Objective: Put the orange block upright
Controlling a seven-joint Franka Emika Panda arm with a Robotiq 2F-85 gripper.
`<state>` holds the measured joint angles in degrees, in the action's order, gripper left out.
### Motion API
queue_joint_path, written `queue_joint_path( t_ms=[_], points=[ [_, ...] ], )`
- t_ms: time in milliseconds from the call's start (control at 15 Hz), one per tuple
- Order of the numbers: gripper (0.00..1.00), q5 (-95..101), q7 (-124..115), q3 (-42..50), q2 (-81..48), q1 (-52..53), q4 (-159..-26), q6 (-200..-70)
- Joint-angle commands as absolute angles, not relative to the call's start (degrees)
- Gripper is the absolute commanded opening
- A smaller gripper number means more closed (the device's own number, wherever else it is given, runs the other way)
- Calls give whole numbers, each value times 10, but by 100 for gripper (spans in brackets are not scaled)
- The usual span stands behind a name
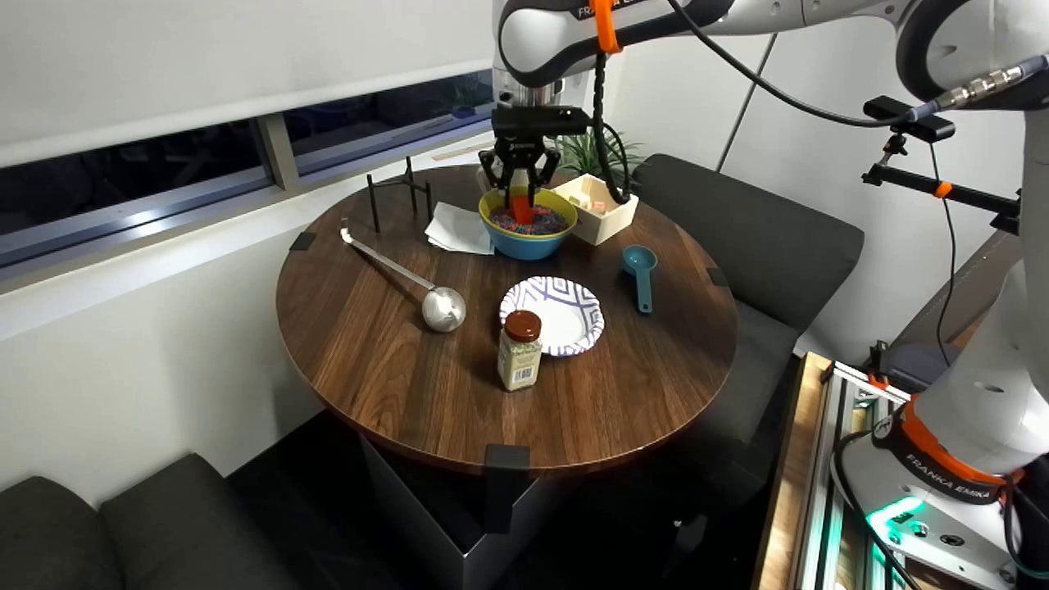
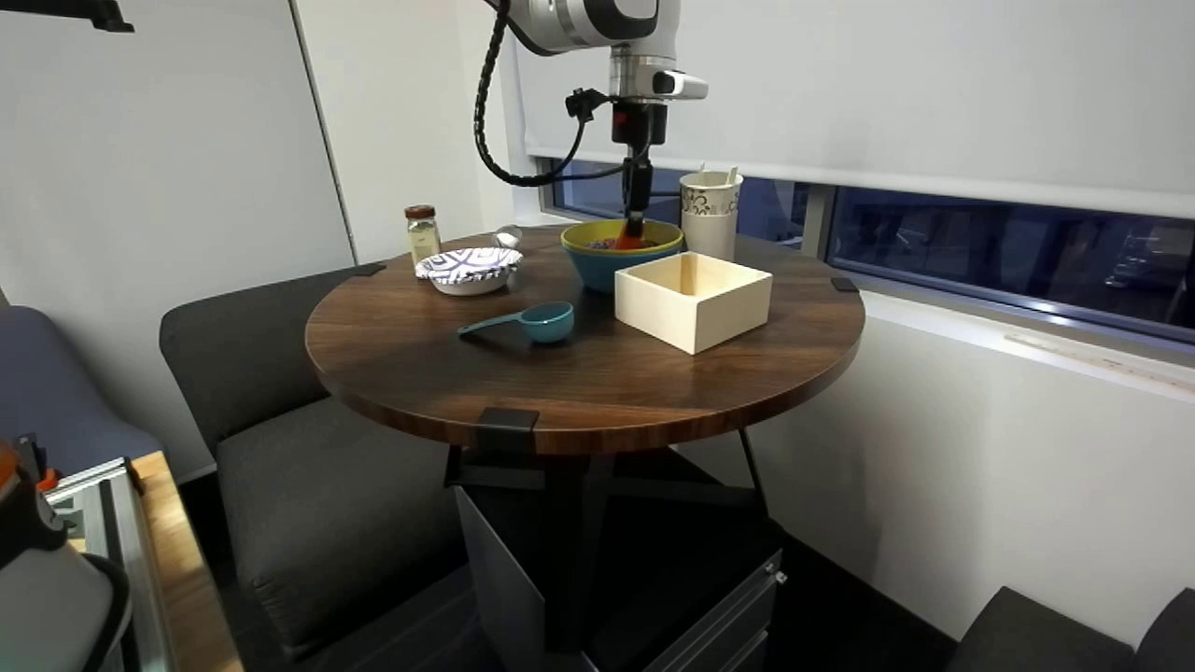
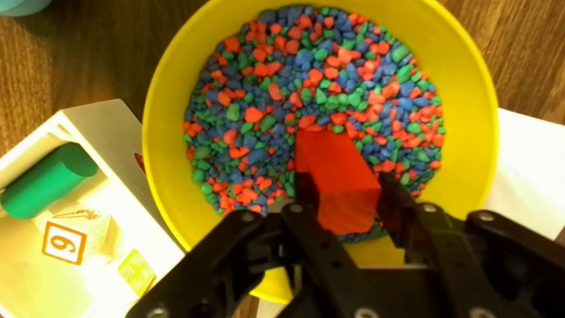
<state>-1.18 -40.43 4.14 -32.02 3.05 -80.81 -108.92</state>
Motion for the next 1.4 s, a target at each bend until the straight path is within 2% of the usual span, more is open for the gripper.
queue_joint_path(
  t_ms=[0,67,667,1333],
  points=[
    [12,0,-401,46,-320,37,-803,-1078],
    [9,3,-397,46,-315,39,-807,-1076],
    [9,69,-403,50,-234,66,-883,-1099],
    [9,40,-395,26,-175,56,-993,-1119]
  ],
)
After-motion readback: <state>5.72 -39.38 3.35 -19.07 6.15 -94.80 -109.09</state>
